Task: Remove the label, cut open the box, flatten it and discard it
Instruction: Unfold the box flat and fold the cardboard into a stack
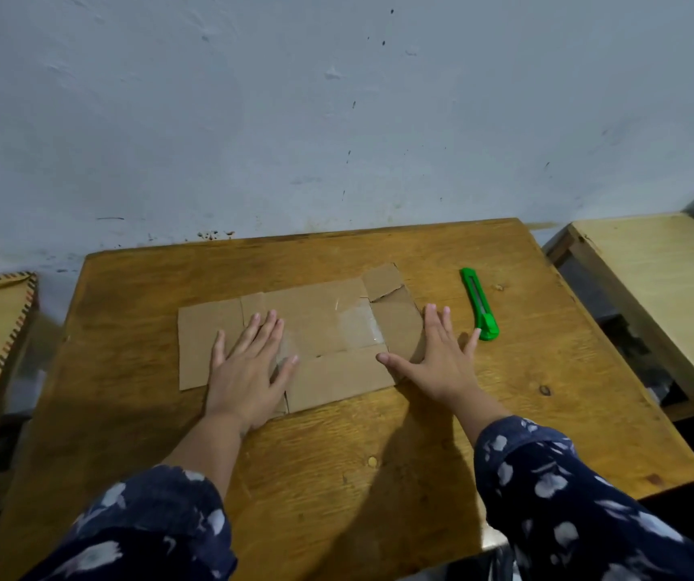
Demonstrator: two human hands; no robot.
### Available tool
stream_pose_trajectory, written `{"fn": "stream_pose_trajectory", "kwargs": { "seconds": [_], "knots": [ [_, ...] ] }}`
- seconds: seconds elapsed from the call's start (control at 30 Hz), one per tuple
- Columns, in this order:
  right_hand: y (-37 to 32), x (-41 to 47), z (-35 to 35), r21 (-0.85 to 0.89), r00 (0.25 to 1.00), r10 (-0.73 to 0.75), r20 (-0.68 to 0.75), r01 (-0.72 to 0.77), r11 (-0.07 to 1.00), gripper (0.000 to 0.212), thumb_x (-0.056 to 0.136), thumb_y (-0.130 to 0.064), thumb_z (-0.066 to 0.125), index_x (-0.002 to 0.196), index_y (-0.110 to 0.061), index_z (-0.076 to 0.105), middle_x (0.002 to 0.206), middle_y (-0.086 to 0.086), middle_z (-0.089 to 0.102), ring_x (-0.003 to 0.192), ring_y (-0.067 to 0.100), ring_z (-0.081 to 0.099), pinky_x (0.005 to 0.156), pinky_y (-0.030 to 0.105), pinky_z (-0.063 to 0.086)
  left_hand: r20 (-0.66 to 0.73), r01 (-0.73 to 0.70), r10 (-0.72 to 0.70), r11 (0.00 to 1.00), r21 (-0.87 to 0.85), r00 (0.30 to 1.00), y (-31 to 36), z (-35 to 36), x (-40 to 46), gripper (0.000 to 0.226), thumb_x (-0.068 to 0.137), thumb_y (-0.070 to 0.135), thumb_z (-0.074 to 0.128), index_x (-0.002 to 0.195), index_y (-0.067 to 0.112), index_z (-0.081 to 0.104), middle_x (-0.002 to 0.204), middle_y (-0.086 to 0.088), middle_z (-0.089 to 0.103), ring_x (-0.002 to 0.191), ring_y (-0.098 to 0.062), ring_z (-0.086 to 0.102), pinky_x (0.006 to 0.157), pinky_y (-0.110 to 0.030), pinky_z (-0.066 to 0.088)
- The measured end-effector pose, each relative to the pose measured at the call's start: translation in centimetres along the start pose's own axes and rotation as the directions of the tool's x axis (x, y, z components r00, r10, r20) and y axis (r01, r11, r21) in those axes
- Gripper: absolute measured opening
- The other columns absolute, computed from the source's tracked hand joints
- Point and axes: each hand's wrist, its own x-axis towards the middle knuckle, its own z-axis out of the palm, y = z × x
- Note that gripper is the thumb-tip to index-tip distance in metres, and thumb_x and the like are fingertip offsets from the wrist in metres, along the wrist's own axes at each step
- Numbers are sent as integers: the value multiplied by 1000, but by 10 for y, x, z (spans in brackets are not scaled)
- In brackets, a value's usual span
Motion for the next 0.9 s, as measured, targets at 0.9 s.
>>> {"fn": "stream_pose_trajectory", "kwargs": {
  "seconds": [0.9],
  "knots": [
    [-84,-3,42,-230,946,-319,59,324,918,83,91,-65,8,151,-11,-7,160,7,-13,146,19,-19,119,44,-8,-26,20,-19,999,49,999,0,3,4,70,91,61,4,152,28,7,159,14,2,146,-6,-5,118,-51,-3]
  ]
}}
